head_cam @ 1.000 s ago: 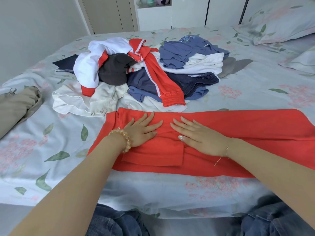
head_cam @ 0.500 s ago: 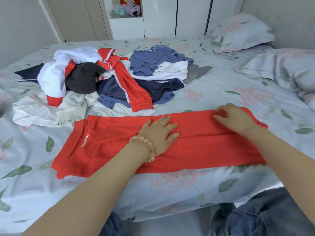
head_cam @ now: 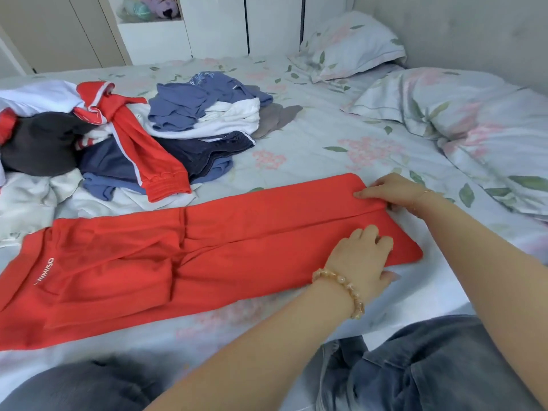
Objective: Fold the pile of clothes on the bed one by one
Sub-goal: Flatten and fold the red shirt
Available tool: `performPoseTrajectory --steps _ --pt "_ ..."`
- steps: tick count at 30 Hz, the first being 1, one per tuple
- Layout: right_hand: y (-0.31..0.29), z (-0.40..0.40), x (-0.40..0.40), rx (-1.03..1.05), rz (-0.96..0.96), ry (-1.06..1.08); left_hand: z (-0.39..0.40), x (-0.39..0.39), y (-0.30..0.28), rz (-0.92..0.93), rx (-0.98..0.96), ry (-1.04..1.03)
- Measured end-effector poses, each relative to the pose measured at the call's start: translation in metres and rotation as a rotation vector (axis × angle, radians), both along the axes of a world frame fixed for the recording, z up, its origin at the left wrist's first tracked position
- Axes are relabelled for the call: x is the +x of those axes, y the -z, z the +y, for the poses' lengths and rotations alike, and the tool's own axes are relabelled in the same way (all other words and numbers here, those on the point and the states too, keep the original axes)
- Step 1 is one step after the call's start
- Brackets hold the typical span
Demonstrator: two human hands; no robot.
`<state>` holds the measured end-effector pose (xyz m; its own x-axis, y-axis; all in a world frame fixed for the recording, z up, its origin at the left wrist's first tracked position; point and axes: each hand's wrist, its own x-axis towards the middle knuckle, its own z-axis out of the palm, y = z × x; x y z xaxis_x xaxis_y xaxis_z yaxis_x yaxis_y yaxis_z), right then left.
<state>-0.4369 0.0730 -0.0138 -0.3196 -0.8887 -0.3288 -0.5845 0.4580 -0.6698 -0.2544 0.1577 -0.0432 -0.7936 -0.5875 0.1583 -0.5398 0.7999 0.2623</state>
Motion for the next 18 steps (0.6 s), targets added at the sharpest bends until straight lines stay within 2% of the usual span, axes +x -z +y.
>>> performPoseTrajectory --steps 4,7,10,13,18 --pt "-0.002 0.001 -0.007 0.040 -0.149 -0.038 0.006 -0.027 0.005 0.073 -0.069 -0.088" --pt "0.000 0.004 -0.014 0.021 -0.425 -0.028 0.006 -0.028 0.007 0.219 -0.058 -0.096" --pt "-0.007 0.011 -0.011 -0.005 -0.637 -0.044 0.003 -0.021 0.004 0.363 0.080 -0.134" --pt "-0.015 0.013 -0.002 -0.007 -0.843 -0.038 0.008 -0.003 -0.010 0.594 0.225 -0.191" --pt "-0.049 -0.001 0.042 -0.219 -1.077 -0.050 0.020 0.050 -0.041 0.873 0.448 -0.310"
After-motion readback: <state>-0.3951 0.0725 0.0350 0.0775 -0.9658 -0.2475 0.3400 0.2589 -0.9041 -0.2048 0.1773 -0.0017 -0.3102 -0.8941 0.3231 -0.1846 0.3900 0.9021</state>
